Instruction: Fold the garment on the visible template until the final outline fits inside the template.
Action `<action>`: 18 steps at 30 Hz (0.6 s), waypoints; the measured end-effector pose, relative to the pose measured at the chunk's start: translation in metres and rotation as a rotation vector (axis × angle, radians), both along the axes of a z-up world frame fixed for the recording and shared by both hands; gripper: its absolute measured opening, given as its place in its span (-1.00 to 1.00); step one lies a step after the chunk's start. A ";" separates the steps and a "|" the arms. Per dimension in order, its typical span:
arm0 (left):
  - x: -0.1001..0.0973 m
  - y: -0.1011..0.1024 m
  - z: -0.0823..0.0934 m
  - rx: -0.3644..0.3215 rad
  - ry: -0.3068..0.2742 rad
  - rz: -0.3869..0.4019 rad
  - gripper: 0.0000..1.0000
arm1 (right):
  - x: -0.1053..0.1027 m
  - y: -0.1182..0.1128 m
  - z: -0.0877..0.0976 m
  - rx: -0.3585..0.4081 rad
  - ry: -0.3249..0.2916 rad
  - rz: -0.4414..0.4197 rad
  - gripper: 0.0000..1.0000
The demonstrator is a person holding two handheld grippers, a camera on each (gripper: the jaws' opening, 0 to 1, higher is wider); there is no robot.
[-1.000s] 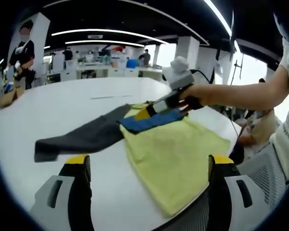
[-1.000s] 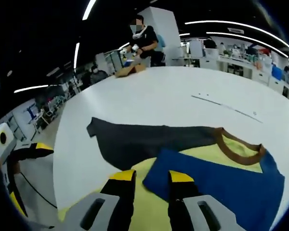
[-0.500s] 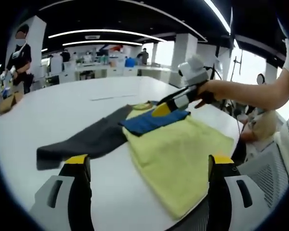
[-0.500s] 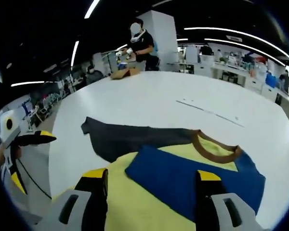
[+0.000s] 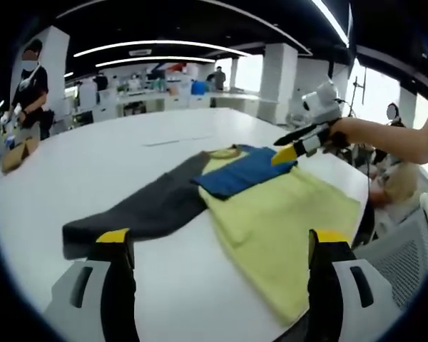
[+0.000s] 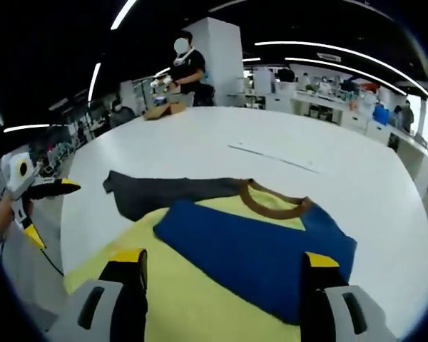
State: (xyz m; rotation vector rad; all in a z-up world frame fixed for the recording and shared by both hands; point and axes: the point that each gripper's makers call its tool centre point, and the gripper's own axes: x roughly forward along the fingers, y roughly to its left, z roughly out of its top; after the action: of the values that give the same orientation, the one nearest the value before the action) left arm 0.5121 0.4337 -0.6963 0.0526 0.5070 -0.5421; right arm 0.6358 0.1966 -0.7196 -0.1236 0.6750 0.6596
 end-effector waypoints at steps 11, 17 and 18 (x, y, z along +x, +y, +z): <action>0.028 0.018 -0.007 0.048 -0.018 0.026 0.71 | -0.001 -0.056 -0.006 0.012 0.020 -0.118 0.70; 0.043 0.026 -0.015 0.084 -0.024 0.044 0.47 | -0.006 -0.079 -0.016 0.011 0.041 -0.150 0.57; 0.045 0.026 -0.017 0.088 -0.021 0.046 0.43 | -0.007 -0.084 -0.018 0.012 0.042 -0.155 0.53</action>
State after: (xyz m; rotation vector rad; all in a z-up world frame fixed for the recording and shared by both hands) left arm 0.5569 0.4601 -0.7130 0.1303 0.5105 -0.4737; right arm 0.6290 0.1131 -0.7377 -0.0461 0.7135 0.5182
